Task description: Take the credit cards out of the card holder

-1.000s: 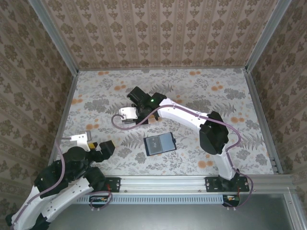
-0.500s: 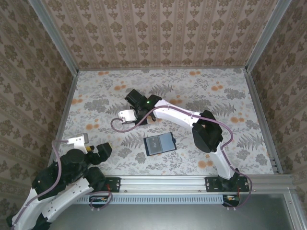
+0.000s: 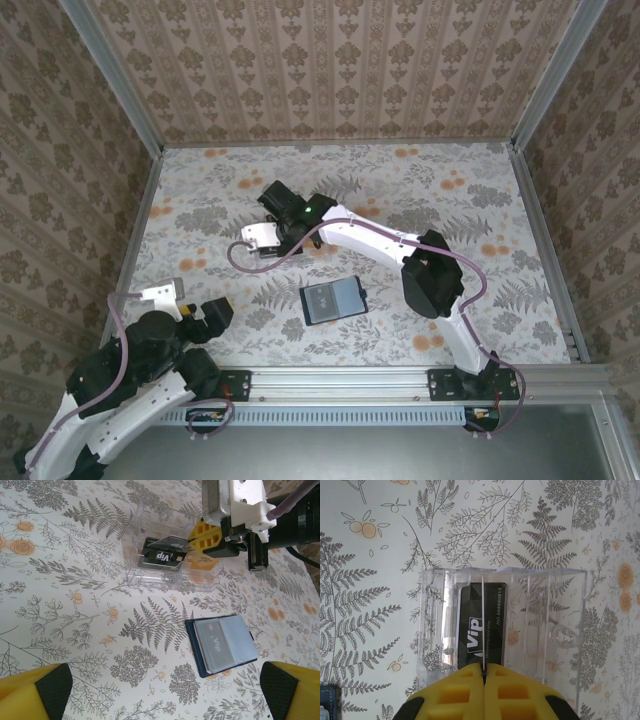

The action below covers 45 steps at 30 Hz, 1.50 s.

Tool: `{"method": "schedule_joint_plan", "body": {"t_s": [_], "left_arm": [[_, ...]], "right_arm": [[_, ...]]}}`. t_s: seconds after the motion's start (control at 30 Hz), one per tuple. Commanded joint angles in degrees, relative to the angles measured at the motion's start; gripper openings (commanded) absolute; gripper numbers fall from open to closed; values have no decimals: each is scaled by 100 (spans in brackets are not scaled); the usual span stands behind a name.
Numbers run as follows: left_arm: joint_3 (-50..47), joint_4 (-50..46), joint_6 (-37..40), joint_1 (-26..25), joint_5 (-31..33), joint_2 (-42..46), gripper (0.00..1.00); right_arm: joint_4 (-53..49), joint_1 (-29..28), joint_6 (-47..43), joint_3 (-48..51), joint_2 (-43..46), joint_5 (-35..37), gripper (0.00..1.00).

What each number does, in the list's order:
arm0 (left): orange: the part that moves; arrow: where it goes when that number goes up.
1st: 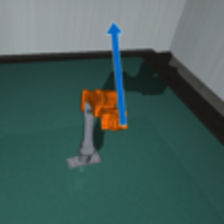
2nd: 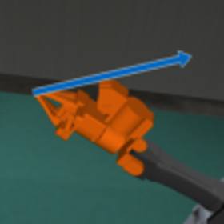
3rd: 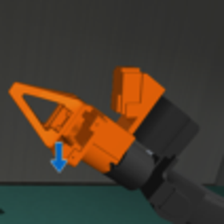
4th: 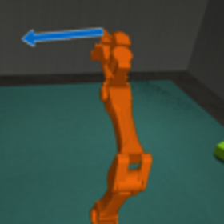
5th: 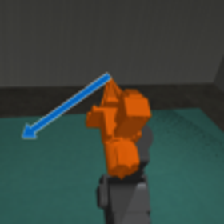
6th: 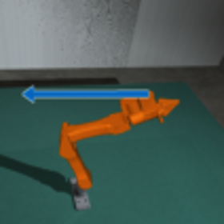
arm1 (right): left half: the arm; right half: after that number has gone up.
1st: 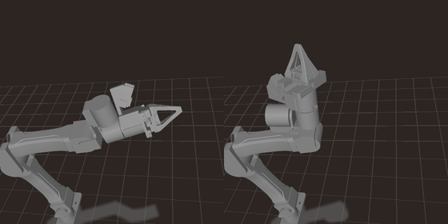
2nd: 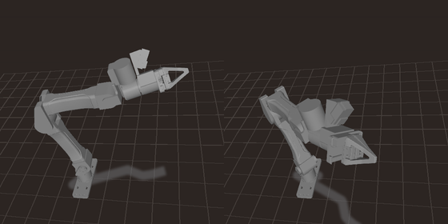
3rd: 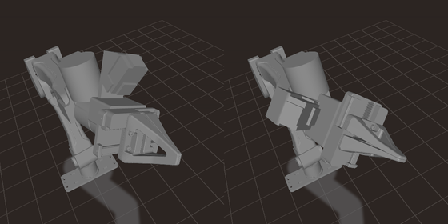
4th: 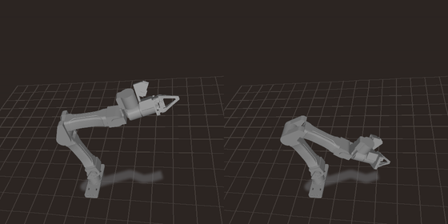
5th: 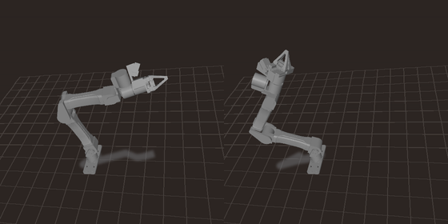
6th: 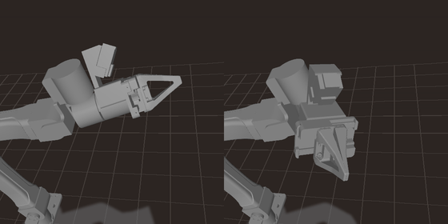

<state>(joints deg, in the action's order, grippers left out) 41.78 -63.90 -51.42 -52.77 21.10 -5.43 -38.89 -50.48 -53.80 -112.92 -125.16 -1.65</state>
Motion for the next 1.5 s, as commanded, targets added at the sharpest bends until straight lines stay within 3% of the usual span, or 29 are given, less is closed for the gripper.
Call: {"method": "schedule_joint_plan", "body": {"t_s": [0.0,0.5,0.57,0.6,0.63,0.83,1.0,1.47], "left_arm": [[11,-7,-40,29,114,56,100],[5,-16,-35,30,114,57,100],[-2,-11,-28,30,105,55,100],[6,-15,-34,30,105,61,100],[6,-17,-39,28,107,67,100],[-52,27,-44,24,78,95,100],[-38,35,-34,30,78,97,100],[-47,30,-43,17,89,102,100]], "right_arm": [[-9,-22,-45,-151,-266,87,0],[65,-3,-19,-133,-465,201,0],[97,1,1,-129,-458,244,9],[126,-5,9,-126,-456,270,19],[167,6,32,-125,-452,301,21],[302,47,150,-139,-483,370,19],[261,55,177,-160,-465,342,4],[95,126,281,-87,-268,-36,0]]}}
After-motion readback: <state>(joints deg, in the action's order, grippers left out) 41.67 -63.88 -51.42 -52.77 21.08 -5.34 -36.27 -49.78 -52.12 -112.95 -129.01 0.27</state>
